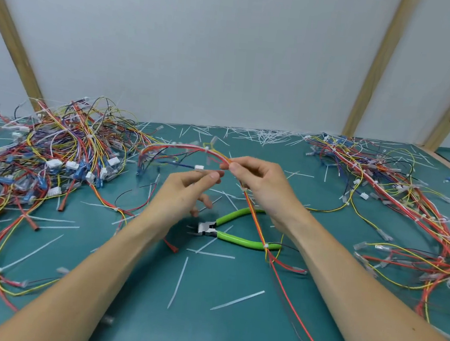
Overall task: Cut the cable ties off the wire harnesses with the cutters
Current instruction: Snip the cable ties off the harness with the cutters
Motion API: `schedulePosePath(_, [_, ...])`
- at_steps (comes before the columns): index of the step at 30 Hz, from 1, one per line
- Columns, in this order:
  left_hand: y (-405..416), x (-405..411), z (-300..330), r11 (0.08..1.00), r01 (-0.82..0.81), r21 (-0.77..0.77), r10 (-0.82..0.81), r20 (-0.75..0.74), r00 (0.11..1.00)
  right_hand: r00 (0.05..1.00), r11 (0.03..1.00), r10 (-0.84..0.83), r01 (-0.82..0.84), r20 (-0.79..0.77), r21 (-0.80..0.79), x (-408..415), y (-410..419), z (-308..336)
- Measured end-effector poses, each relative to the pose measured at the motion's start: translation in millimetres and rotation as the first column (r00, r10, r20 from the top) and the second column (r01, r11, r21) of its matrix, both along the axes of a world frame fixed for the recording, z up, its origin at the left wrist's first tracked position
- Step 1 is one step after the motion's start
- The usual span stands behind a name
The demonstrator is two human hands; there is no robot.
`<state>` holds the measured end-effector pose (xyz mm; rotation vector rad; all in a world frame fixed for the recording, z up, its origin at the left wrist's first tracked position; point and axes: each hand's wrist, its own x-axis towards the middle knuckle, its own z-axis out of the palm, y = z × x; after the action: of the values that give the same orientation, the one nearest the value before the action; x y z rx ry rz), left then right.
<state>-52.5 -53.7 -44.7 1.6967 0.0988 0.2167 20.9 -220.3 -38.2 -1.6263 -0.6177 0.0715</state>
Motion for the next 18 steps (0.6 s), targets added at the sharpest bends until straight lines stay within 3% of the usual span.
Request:
schedulePosePath(2, [-3.6, -0.2, -0.6, 0.999, 0.006, 0.041, -0.008, 0.056, 0.998, 1.000, 1.000, 0.008, -0.008, 0.008, -0.011, -2.2, 3.0, -3.1])
schedulePosePath(8, [-3.5, -1.3, -1.1, 0.996, -0.077, -0.047, 0.082, 0.117, 0.990, 0.997, 0.997, 0.077, -0.077, -0.016, 0.007, -10.0, 6.2, -2.0])
schedulePosePath(12, [0.3, -1.5, 1.3, 0.984, -0.115, -0.136, 0.131, 0.115, 0.985, 0.998, 0.992, 0.061, -0.058, 0.029, -0.109, -8.5, 8.1, -9.4])
schedulePosePath(18, [12.1, 2.1, 5.2, 0.970, -0.148, -0.194, 0.175, 0.132, 0.976, 0.999, 0.976, -0.024, 0.015, -0.039, -0.219, -6.3, 7.4, -9.2])
